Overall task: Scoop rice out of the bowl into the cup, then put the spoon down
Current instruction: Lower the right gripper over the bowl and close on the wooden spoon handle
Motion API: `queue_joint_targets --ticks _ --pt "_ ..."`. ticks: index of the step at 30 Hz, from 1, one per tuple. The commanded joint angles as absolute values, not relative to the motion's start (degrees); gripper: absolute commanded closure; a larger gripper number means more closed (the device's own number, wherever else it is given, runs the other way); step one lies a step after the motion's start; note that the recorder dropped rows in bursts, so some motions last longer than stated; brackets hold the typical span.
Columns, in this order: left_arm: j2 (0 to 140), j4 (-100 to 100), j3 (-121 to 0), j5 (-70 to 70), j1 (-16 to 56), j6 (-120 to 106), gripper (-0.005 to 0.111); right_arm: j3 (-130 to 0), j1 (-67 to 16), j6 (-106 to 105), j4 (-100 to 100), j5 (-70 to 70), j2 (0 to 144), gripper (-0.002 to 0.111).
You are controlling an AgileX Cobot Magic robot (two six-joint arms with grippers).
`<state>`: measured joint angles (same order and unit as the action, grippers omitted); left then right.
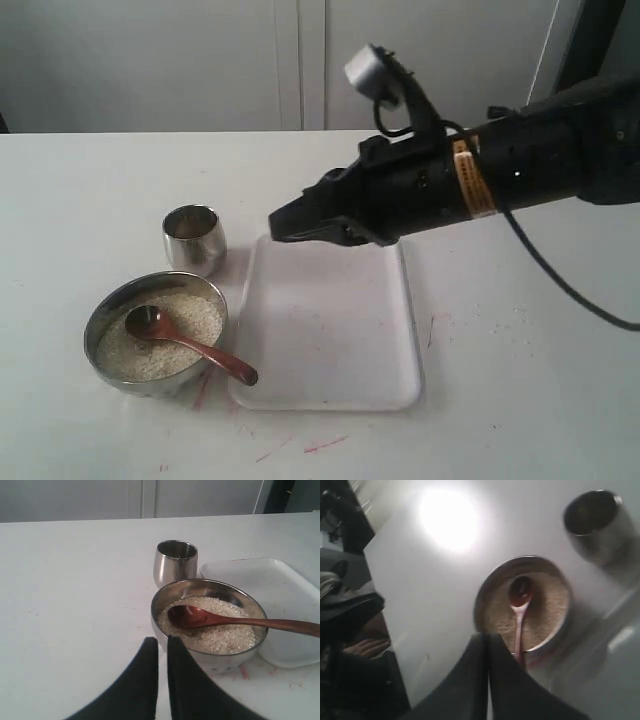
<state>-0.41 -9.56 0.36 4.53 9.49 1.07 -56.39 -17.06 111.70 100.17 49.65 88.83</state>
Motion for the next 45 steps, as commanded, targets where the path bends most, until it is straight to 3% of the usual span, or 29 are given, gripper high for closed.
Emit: queue_joint_targets --ticks 1,9,13,14,17,22,26,45 --pt "0.0 -10.1 0.0 4.4 9.8 1.1 0.092 -56.9 -26.5 110.0 99.9 44.0 83.5 0.108" --pt "0.0 -10.1 0.0 4.4 9.8 1.1 0.092 -55.7 -37.2 91.0 99.9 13.6 81.3 0.108" --pt "0.0 -10.1 0.0 4.4 9.8 1.1 0.092 -51.8 -42.1 74.7 99.9 -11.9 81.3 0.108" --pt "0.0 -10.1 0.0 4.4 9.8 1.1 0.092 -51.2 -43.6 66.4 93.0 -18.7 81.6 0.108" --pt "0.0 -10.1 0.0 4.4 9.8 1.1 0.092 -56.1 -46.4 11.0 37.9 -46.6 84.5 0.108" --pt "0.0 -10.1 0.0 4.4 9.8 1.1 0.092 -61.1 -48.8 2.7 10.9 -46.7 83.2 0.108" --pt "0.0 -10.1 0.0 4.4 9.8 1.1 0.092 -63.6 -52.1 5.3 9.8 -46.8 84.9 0.108" --pt "0.0 -10.1 0.0 4.4 9.8 1.1 0.092 -78.3 -52.5 5.1 2.6 -52.3 101.6 0.108"
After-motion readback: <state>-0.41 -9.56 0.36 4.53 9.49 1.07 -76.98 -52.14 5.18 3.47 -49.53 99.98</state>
